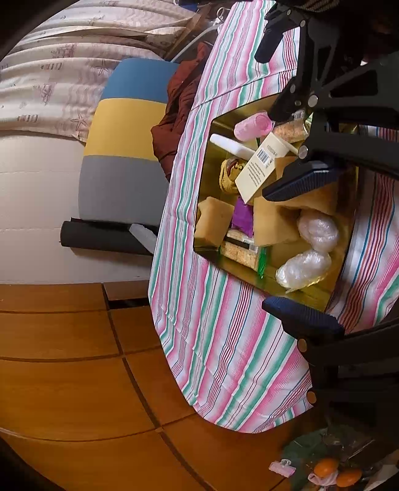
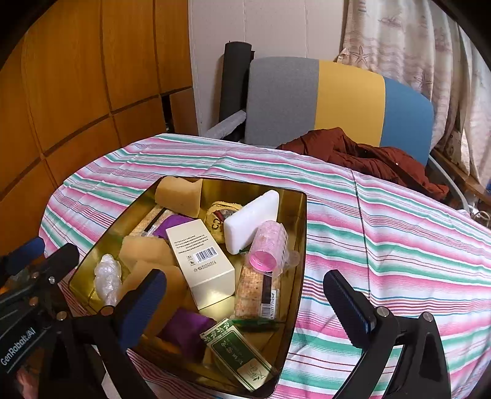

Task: Organize objects

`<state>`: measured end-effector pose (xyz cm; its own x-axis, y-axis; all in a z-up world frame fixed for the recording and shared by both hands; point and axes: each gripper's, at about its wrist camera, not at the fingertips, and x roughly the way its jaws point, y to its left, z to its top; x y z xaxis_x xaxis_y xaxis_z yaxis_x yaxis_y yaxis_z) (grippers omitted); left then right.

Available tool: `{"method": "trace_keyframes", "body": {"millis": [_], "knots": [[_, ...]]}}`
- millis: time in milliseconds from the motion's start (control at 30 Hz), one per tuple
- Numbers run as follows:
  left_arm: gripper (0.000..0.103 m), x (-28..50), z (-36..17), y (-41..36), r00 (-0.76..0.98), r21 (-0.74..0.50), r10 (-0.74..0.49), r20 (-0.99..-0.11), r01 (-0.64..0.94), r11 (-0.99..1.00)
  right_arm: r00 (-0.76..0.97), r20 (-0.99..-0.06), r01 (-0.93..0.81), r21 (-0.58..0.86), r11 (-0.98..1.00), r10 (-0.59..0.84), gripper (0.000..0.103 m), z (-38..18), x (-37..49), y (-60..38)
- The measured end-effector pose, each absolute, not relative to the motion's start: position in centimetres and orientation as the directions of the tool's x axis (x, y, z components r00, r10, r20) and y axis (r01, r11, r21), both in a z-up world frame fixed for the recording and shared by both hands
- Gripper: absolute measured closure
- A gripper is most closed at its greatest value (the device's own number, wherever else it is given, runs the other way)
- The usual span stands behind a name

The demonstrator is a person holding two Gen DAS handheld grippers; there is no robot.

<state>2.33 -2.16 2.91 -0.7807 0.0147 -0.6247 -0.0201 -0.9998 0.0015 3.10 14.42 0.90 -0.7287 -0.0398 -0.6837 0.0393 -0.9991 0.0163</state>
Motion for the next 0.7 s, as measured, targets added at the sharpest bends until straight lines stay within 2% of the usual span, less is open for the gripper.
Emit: {"method": "trace_keyframes", "body": {"millis": [700], "knots": [[0.037, 1.3, 1.8, -3.4, -0.720, -0.070, 0.048, -0.692, 0.000, -0.998, -0.731, -0.680, 0.033, 0.040, -0.999, -0.052, 0.000, 1.2, 3.2, 14.3]]}}
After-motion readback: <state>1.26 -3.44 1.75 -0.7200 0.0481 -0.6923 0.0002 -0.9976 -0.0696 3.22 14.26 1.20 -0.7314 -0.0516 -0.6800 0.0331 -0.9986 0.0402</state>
